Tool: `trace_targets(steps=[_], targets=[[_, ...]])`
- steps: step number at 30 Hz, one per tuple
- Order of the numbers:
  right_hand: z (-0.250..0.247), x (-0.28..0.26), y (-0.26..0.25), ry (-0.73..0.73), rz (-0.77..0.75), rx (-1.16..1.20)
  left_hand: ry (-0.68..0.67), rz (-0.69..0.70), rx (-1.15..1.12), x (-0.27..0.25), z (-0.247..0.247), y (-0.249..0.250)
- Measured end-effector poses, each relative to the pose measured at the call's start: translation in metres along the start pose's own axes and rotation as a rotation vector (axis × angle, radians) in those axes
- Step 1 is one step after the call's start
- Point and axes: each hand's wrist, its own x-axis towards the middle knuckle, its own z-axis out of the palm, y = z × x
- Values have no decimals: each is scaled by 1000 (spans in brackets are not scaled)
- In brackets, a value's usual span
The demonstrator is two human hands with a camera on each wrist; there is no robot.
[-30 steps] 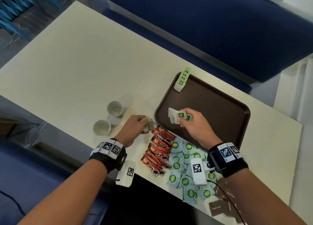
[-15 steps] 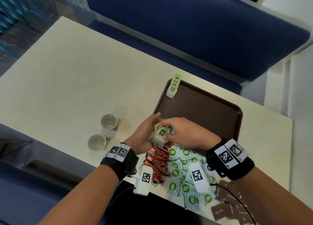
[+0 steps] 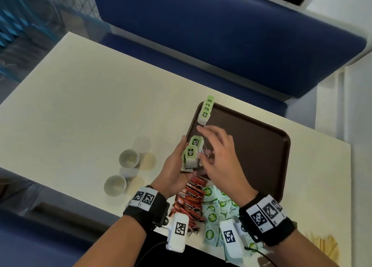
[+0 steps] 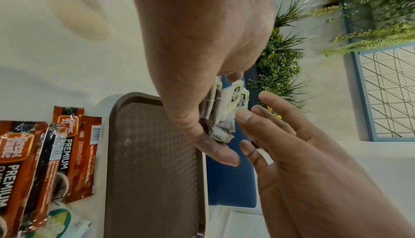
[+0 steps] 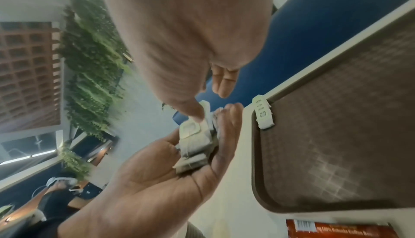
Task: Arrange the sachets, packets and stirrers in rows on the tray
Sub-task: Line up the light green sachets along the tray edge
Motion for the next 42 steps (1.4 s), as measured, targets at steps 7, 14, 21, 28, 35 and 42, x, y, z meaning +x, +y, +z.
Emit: trace_targets(steps=[7, 14, 21, 28, 35, 42], targets=[[12, 4, 1, 21, 12, -21, -18, -7, -13, 3, 1, 6], [9, 18, 3, -55, 26, -32, -22, -9, 9, 8, 4, 11], [-19, 17, -12, -275, 91, 167, 49, -9, 86, 11, -1, 17], [-46, 55, -3, -165, 180, 376, 39, -1, 36, 8, -1, 30], [6, 134, 92, 12, 337, 144, 96, 40, 23, 8, -11, 40], [45, 147, 126, -107, 374, 84, 122, 30, 4, 9, -16, 44]])
